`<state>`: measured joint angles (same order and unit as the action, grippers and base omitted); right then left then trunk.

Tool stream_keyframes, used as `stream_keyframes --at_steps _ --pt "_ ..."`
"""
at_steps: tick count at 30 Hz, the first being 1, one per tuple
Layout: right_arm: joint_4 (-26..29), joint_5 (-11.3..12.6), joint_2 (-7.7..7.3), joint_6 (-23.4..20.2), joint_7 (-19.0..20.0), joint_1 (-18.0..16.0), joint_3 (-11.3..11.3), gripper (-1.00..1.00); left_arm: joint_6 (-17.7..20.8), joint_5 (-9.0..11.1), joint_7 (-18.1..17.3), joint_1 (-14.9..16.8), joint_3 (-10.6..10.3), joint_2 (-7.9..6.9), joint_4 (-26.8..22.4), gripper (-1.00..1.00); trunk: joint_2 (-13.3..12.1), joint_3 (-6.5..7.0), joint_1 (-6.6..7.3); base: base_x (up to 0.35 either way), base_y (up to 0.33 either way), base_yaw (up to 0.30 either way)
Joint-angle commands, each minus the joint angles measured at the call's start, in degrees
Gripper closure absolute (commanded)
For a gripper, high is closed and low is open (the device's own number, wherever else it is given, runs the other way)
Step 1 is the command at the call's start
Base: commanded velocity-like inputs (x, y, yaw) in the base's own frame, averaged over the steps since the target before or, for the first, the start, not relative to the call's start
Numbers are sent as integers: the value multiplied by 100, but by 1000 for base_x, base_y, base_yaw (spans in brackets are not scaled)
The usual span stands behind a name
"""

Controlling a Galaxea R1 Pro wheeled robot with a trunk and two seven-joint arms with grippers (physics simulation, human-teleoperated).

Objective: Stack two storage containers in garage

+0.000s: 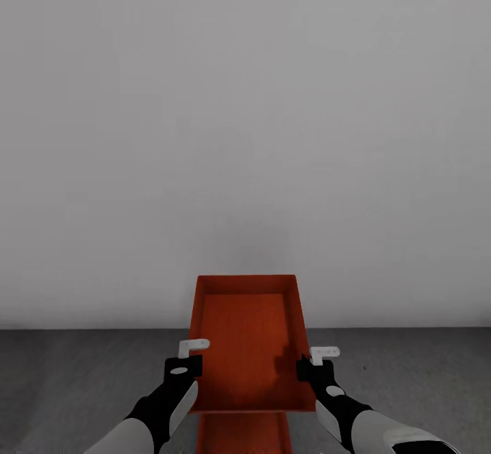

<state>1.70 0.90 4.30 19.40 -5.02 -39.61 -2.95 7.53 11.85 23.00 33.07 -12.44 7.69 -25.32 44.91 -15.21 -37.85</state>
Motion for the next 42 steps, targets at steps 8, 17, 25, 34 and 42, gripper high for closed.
stream_keyframes --at_steps 8,17,25,34,42 --pt "-20 68 2 20 1 -3 40 100 29 -17 46 6 -20 -4 -61 100 7 -82 -1 0 0 0" --pt "-20 68 2 20 1 -3 40 100 31 -18 46 6 -22 -4 -53 100 7 -165 -1 0 0 0" --pt "-20 68 2 20 1 -3 40 100 31 -19 46 6 -21 -4 -61 100 7 -222 -1 0 0 0" --pt "-20 68 6 20 1 -3 40 100 31 -20 46 6 -18 -4 -61 100 7 -227 -1 0 0 0" --pt "-20 68 9 20 1 -3 40 100 30 -18 46 6 -20 -4 -61 100 7 -227 -1 0 0 0"
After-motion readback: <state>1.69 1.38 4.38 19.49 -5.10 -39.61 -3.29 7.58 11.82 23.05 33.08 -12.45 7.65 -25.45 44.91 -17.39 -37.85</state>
